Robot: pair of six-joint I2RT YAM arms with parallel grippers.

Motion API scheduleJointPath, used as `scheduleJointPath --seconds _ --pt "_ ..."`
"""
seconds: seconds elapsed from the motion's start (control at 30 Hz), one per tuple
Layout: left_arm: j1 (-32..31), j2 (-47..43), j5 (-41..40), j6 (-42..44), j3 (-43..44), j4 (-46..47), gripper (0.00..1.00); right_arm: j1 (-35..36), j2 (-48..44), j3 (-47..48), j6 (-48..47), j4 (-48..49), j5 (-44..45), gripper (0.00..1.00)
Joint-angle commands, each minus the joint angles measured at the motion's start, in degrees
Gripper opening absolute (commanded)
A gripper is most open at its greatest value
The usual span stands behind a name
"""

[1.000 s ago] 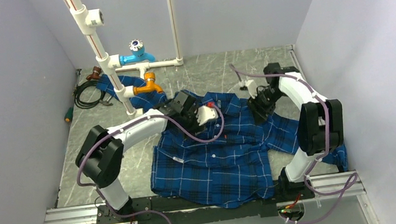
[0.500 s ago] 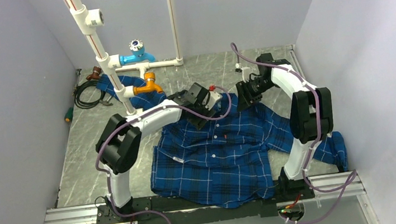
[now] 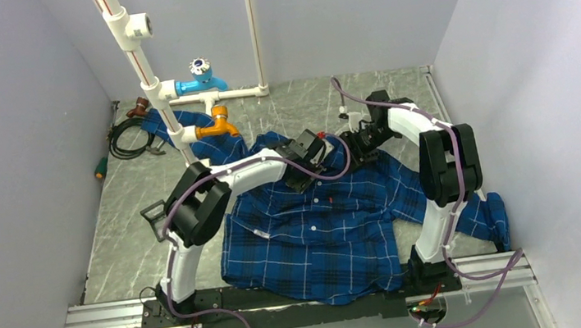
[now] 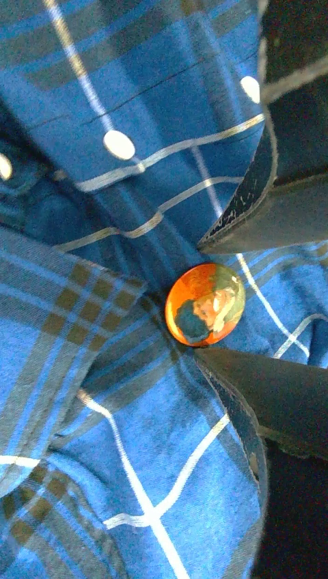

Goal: Remove the brooch from the garment

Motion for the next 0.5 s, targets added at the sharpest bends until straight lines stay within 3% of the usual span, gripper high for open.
scheduleJointPath --seconds 0.0,0.47 --pt "-0.06 2.89 -4.11 -1.19 4.93 -2.56 0.57 -0.04 -0.38 -0.4 0.61 1.73 0.54 0.47" --pt "0.95 -2.57 -4.57 -1.32 1.72 -1.29 0.37 0.04 -0.82 -1.47 -0.75 1.53 1.09 0.47"
